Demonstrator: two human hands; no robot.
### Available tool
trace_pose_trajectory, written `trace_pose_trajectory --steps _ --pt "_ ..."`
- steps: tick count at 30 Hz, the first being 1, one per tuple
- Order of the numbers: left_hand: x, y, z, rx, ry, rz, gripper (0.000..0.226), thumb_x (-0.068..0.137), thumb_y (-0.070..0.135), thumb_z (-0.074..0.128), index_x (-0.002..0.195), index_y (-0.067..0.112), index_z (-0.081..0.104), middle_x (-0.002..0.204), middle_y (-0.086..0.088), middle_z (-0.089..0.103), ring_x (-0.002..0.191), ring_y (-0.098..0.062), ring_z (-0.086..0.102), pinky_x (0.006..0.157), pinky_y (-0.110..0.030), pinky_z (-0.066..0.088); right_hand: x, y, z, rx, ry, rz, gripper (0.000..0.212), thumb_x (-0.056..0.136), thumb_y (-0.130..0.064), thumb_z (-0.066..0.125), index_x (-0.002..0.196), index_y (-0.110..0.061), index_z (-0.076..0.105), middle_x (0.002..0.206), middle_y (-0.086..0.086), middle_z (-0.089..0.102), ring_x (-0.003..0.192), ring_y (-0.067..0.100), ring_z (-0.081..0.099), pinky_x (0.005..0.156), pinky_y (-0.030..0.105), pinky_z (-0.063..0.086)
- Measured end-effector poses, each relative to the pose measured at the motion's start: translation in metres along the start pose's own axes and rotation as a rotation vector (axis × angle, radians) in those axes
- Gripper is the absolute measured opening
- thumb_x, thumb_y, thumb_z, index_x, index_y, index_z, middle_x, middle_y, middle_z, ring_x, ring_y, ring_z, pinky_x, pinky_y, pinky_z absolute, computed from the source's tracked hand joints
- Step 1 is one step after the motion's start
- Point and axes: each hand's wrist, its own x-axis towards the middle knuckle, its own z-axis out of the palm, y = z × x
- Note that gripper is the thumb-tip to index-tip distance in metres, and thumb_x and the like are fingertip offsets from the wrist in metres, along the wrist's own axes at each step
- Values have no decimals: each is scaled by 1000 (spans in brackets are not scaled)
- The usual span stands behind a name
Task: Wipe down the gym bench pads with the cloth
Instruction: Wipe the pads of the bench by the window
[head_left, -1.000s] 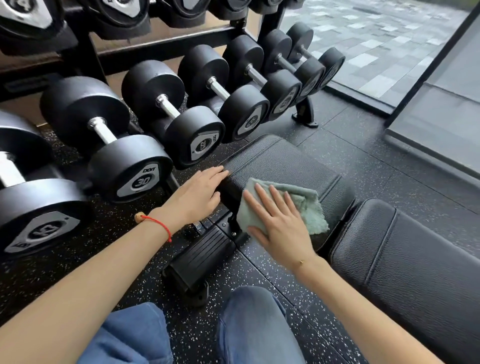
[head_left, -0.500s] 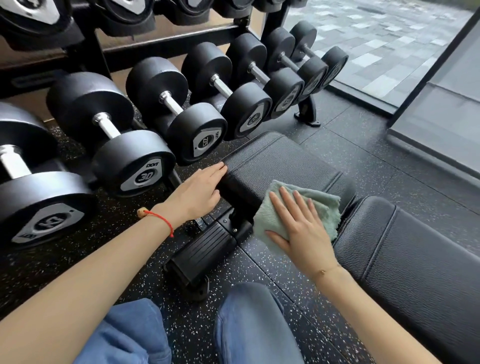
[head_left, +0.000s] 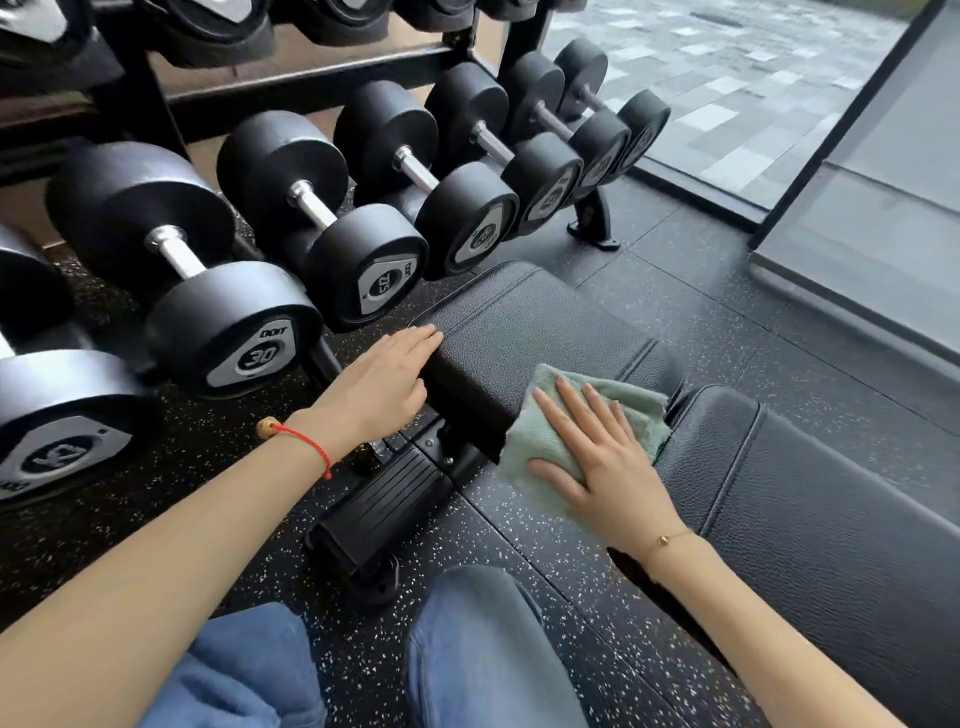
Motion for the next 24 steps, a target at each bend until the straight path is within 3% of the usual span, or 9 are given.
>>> trace_pose_trajectory --steps 3,7,12,15,20,24 --pt "1 4 -1 -18 12 -3 61 95 12 45 153 12 26 160 -3 23 148 -18 18 123 -33 12 49 6 -5 72 4 102 66 93 -66 16 154 -41 7 163 -12 -3 150 15 -8 121 37 -10" --pt "2 8 -1 -30 31 -23 60 96 11 44 153 11 26 160 -3 22 149 -16 16 121 -25 8 117 3 -3 23 -33 222 61 100 -56 22 155 -34 7 164 -3 -2 151 23 -6 122 42 -8" --pt "3 5 -1 -33 38 -11 59 96 10 45 152 12 28 160 -1 24 148 -15 17 119 -23 10 47 1 -11 96 -48 -105 58 100 -57 25 153 -44 6 161 -17 -5 149 12 -14 119 33 -14" --pt "2 2 -2 -20 44 -2 60 95 8 45 152 12 28 159 -1 25 148 -15 18 117 -19 7 34 35 -24 115 -61 0 59 97 -62 20 152 -46 7 160 -19 -5 148 10 -12 118 30 -14" --pt "1 7 -1 -4 29 -30 61 96 10 45 154 13 24 161 0 21 149 -13 14 115 -16 3 126 58 -14 15 -59 216 58 102 -52 25 155 -36 10 164 -4 2 151 23 -1 122 40 -5" --pt "5 12 -2 1 18 -56 60 96 10 46 153 12 27 160 0 23 148 -12 16 117 -19 7 138 17 -6 51 -84 18 58 101 -55 23 155 -37 8 164 -4 0 151 22 -5 121 41 -9"
